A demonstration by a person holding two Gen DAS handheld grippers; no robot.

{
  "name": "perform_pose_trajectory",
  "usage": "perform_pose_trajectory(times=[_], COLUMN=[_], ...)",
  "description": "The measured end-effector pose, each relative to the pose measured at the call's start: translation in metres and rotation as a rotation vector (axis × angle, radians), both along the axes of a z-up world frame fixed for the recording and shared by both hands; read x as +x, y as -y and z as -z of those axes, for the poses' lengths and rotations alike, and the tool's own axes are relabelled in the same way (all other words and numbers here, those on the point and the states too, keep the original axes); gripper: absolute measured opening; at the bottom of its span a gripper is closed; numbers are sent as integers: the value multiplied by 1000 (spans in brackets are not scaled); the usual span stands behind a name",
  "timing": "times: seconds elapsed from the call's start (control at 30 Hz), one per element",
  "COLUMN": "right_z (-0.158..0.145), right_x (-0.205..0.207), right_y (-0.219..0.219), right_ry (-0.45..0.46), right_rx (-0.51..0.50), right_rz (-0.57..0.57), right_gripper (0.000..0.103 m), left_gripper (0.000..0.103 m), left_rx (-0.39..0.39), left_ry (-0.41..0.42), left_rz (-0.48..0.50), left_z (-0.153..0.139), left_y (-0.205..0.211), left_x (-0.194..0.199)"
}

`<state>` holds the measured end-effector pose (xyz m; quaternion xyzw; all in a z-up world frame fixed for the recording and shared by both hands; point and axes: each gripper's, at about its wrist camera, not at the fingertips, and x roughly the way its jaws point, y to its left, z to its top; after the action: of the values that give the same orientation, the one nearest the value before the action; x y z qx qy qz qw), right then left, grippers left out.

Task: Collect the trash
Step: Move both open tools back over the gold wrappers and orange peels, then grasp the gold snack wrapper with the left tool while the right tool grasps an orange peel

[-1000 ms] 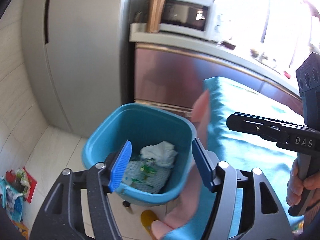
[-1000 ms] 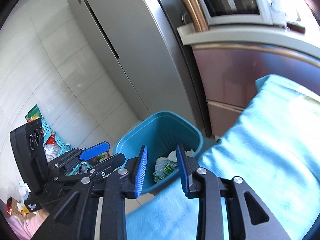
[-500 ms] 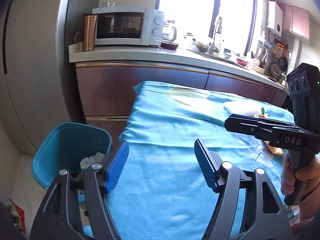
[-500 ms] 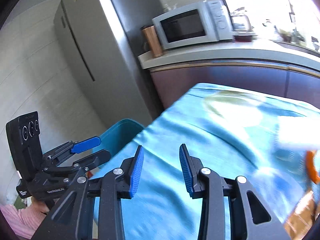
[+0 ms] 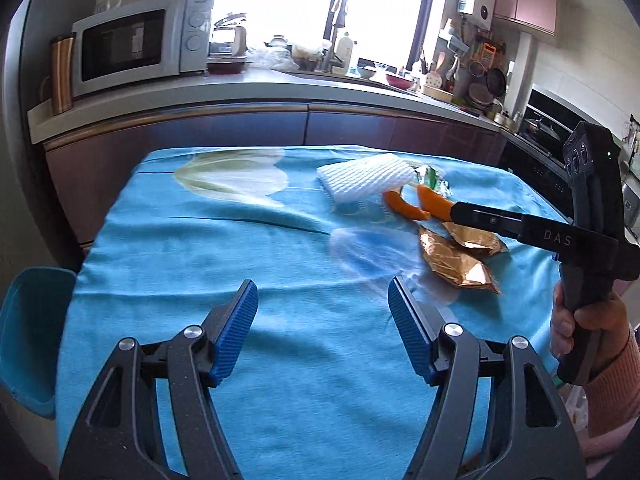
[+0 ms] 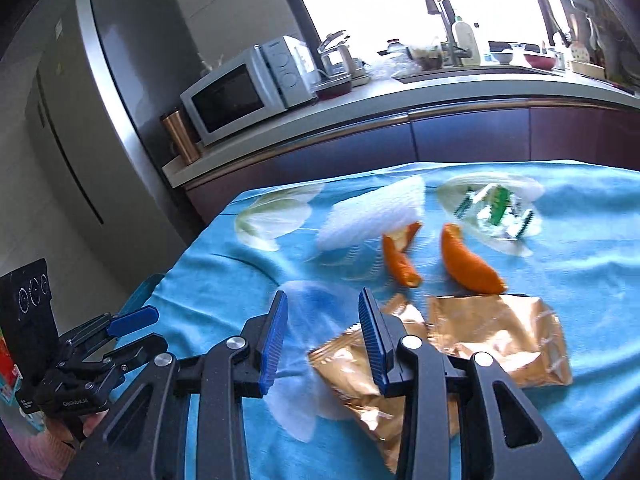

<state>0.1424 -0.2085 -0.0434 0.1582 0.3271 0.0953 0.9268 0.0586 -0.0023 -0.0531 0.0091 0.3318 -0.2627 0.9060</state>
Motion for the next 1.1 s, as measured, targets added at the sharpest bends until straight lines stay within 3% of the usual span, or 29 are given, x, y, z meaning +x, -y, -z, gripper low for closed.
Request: perform_pose_trajectory(times=[0.37, 0.67, 0.93, 1.1], right_z=[17, 30, 30, 24], right_x=[-22, -29, -21, 2], right_y=[63, 93, 97, 91], right_ry=[-23, -50, -49, -48], right_rx=[0, 18, 23, -7], right_rz=[142, 191, 165, 114], right_gripper=[35, 41, 41, 41], left_gripper=[66, 63, 59, 50], left_rx=[3, 11, 8, -1], left_ry=[-105, -191, -265, -288], left_rz=[145, 200, 206, 219], left_z=[21, 35, 44, 46], left_y=[69, 109, 127, 136], left_x=[11, 24, 36, 38])
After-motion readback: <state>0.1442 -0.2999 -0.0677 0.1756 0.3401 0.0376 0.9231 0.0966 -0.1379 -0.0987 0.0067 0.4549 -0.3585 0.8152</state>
